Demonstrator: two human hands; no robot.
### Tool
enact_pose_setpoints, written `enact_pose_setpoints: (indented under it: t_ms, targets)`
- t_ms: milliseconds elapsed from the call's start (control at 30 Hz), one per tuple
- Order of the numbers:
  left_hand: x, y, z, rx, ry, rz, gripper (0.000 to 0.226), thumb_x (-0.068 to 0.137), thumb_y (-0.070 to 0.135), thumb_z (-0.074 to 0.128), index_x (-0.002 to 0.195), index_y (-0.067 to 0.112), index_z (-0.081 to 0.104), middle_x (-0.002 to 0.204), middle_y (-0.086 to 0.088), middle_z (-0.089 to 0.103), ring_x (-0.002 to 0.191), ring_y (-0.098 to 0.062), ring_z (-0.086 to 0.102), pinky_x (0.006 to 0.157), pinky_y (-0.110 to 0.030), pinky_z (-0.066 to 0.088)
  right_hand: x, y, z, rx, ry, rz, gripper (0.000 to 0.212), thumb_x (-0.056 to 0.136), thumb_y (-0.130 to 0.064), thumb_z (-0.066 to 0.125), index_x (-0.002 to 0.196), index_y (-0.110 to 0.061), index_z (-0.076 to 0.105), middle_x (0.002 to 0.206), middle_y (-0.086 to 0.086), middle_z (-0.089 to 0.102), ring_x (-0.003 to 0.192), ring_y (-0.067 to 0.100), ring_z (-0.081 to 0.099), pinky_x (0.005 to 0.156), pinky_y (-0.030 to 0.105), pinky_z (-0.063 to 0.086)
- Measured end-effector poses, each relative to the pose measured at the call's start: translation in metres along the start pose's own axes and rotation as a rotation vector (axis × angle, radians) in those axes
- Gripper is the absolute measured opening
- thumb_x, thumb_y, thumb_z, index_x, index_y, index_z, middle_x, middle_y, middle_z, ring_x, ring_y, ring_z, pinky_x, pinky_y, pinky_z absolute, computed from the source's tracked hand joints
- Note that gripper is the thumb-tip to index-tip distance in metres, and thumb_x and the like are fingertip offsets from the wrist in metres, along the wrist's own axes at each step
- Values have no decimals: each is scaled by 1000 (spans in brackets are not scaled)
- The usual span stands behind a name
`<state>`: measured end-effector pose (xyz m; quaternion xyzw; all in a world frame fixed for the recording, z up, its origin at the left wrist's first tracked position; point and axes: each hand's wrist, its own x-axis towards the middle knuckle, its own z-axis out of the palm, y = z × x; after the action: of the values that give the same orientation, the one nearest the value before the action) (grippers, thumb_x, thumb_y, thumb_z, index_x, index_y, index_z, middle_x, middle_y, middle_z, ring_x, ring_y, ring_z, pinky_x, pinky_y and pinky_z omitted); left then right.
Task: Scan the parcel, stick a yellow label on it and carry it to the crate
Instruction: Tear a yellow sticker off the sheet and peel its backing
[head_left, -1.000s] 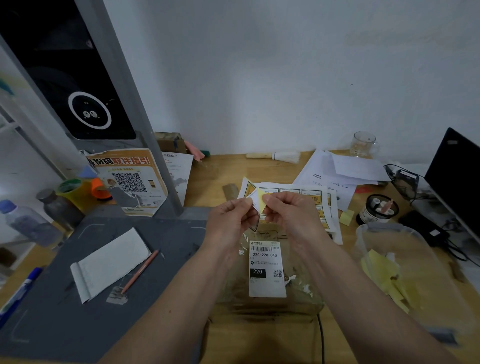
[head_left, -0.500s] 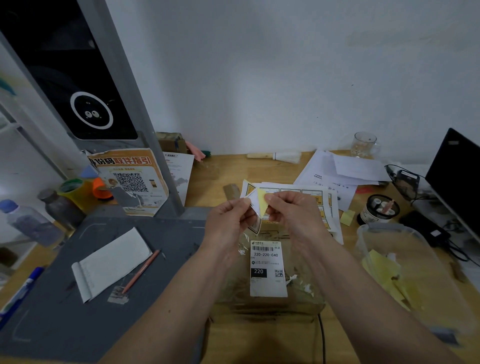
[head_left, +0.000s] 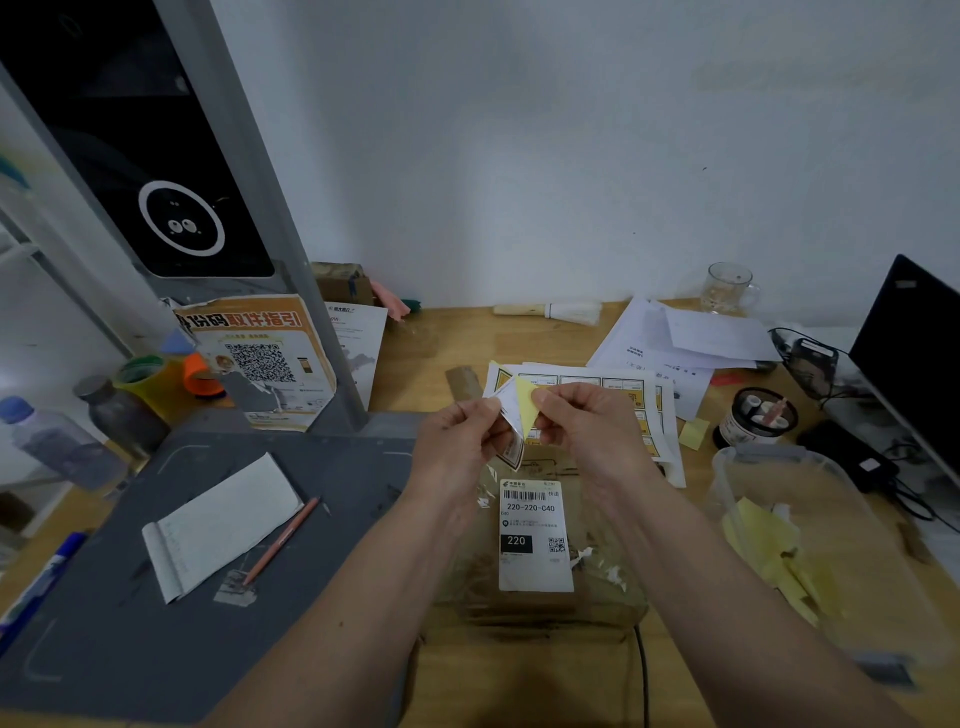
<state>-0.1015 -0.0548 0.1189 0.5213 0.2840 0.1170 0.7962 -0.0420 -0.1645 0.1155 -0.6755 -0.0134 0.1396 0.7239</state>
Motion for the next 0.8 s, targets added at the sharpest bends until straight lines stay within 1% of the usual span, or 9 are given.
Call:
enact_pose_setpoints:
  t_ms: [167,333,467,533,600,633,700,733,800]
  targets:
    - [1,-1,0,-3,0,-2,17,91,6,58,76,6,66,76,-9,68,68,-16,61,74,-28,53,0,0,0,-5,4,-5,11,84,-8,66,76,0,67,62,8,59,49,14,51,54,23,48]
    - [3,-4,-2,14,1,3,18,92,7,57,76,5,66,79,-10,69,69,-16,62,70,-27,53,-2,2,0,-14,10,-10,19,83,-8,66,64,-8,66,58,5,59,50,15,51,56,25,48]
    - [4,-3,-6,108,-40,71,19,94,10,54,76,6,61,87,-16,70,78,-22,66,80,-33,56,2,0,-6,-88,-90,5,12,85,-7,63,74,-6,67,65,7,63,62,18,58,63,29,51]
    - [4,-1,-8,196,-55,117,17,94,11,53,77,8,58,94,-14,70,83,-21,68,83,-30,55,4,-4,-9,-122,-167,40,8,87,-5,59,86,-9,66,80,9,69,74,21,65,75,37,53]
    - [4,1,-9,275,-43,164,15,94,11,53,79,10,57,96,-13,70,88,-21,68,82,-26,55,3,-7,-9,-85,-196,76,12,87,-14,60,96,-10,65,96,14,70,83,23,67,82,41,54]
    - [3,1,-9,308,-39,185,15,93,11,54,79,10,57,95,-11,69,88,-20,67,81,-26,55,2,-9,-7,-73,-198,72,17,86,-21,62,97,-9,66,100,14,69,84,22,67,81,41,55]
    - [1,-1,-7,362,-47,221,13,93,12,55,80,11,58,88,-6,68,84,-16,66,83,-27,55,-1,-12,-3,-142,-178,20,29,81,-36,67,95,-10,69,99,11,69,84,19,66,71,31,56]
    - [0,-2,-7,388,-51,239,13,93,14,55,81,11,58,85,-4,67,82,-15,65,84,-29,55,-3,-13,-1,-194,-158,-12,32,80,-39,69,94,-10,69,97,9,70,82,16,65,65,25,54]
    - [0,-3,-7,414,-49,254,13,93,15,56,81,11,59,84,-5,67,83,-16,65,85,-31,55,-3,-13,1,-245,-122,-72,27,80,-31,70,92,-6,69,90,10,70,74,13,63,59,19,51]
